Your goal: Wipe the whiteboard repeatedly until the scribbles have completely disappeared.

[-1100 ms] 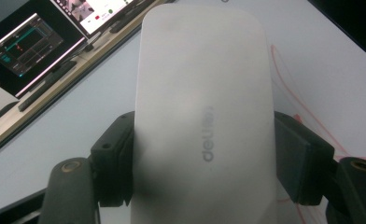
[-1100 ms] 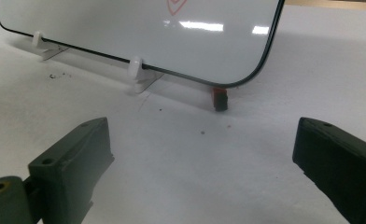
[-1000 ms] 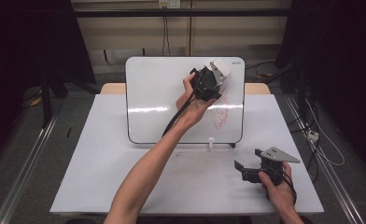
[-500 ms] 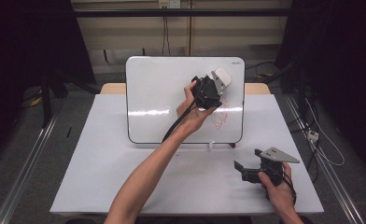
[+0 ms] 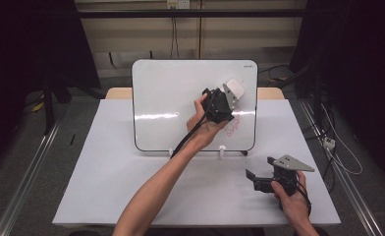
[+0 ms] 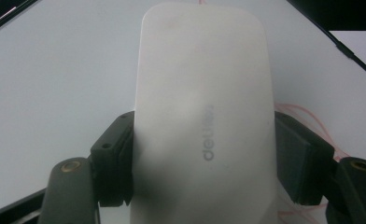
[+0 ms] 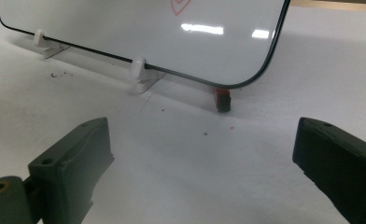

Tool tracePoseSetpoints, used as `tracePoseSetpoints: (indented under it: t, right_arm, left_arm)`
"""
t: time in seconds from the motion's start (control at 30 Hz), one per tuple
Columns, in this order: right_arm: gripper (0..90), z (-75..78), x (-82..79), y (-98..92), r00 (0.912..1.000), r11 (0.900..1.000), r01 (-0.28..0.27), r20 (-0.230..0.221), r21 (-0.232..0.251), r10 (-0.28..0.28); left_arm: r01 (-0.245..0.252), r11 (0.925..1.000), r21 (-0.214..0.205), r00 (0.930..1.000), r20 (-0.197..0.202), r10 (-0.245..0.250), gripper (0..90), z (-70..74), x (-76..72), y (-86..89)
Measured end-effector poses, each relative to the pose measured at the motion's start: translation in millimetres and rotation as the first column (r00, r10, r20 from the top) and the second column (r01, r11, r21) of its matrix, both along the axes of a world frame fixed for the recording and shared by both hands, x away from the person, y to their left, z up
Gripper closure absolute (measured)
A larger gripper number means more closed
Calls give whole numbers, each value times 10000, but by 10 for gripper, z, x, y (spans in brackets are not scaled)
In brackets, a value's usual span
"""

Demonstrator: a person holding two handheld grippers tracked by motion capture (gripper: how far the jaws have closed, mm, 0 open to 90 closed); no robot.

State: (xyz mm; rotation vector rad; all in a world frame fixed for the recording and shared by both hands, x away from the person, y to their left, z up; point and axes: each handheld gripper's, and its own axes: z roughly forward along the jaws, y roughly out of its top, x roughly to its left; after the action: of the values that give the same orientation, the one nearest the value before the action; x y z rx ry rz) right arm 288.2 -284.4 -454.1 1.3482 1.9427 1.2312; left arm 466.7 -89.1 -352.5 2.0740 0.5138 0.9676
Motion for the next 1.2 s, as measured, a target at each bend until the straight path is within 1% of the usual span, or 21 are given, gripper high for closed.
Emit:
tracePoseSetpoints:
  t: [0.07, 0.2, 0.23, 0.27, 0.33, 0.37, 0.4, 0.43, 0.5, 0.63, 0.83, 0.93, 1.0, 1.1, 1.17, 1.2]
  right_arm:
    - [41, 0, -1, -3, 10000, 10000, 3, 17, 16, -3]
    - [41, -2, -2, -8, 10000, 10000, 40, 1, 22, -40]
    - [41, -2, -2, -8, 10000, 10000, 39, 5, 25, -39]
    - [41, -1, -2, -7, 10000, 10000, 31, 20, 19, -31]
    - [41, -1, -1, -4, 10000, 10000, -9, 20, 10, 9]
    - [41, -1, -1, -3, 10000, 10000, -6, 22, 17, 6]
    - [41, 0, -1, -3, 10000, 10000, 0, 10, 17, 0]
    - [41, -1, 1, -3, 10000, 10000, -2, 12, 19, 2]
    - [41, -2, 2, -6, 10000, 10000, 8, 8, 32, -8]
    - [41, -1, -2, -17, 10000, 10000, 30, -29, 62, -30]
    - [41, -2, -7, -26, 10000, 10000, 25, 1, 77, -25]
    - [41, -2, -9, -30, 10000, 10000, 11, 9, 88, -11]
    - [41, -2, -10, -32, 10000, 10000, 14, 14, 89, -14]
    - [41, -3, -12, -34, 10000, 10000, 15, 6, 89, -15]
    - [41, -2, -15, -36, 10000, 10000, 14, -3, 95, -14]
    - [41, -3, -16, -37, 10000, 10000, 20, -5, 92, -20]
  left_arm:
    - [-19, 10000, 34, 10000, 18, 19, 307, 3, 3, 1]
    - [-17, 10000, 21, 10000, -76, 18, 308, 18, 13, -2]
    - [23, 10000, 28, 9999, -158, -23, 307, 26, 21, 2]
    - [1, 10000, -58, 9999, -120, -2, 307, 26, 28, -1]
    - [44, 10000, -5, 9998, -169, -44, 307, 45, 38, -6]
    - [40, 10000, -75, 9999, -160, -41, 306, 51, 47, -12]
    - [96, 9999, -93, 9999, -141, -97, 306, 63, 59, -13]
    - [142, 9999, -67, 9997, -202, -144, 305, 80, 70, -12]
    - [134, 9998, -173, 9997, -204, -137, 304, 102, 94, -28]
    - [204, 9996, -170, 9996, -210, -208, 301, 161, 144, -56]
    - [269, 9996, -29, 9993, -254, -270, 301, 277, 236, -98]
    - [393, 9992, 107, 9991, -177, -391, 300, 344, 285, -116]
    - [401, 9992, -12, 9990, -181, -401, 301, 374, 314, -114]
    - [396, 9992, 94, 9992, -43, -395, 300, 366, 327, -129]
    - [413, 9991, 38, 9991, 28, -413, 300, 355, 325, -125]
    - [414, 9990, 148, 9991, 79, -415, 300, 352, 319, -130]
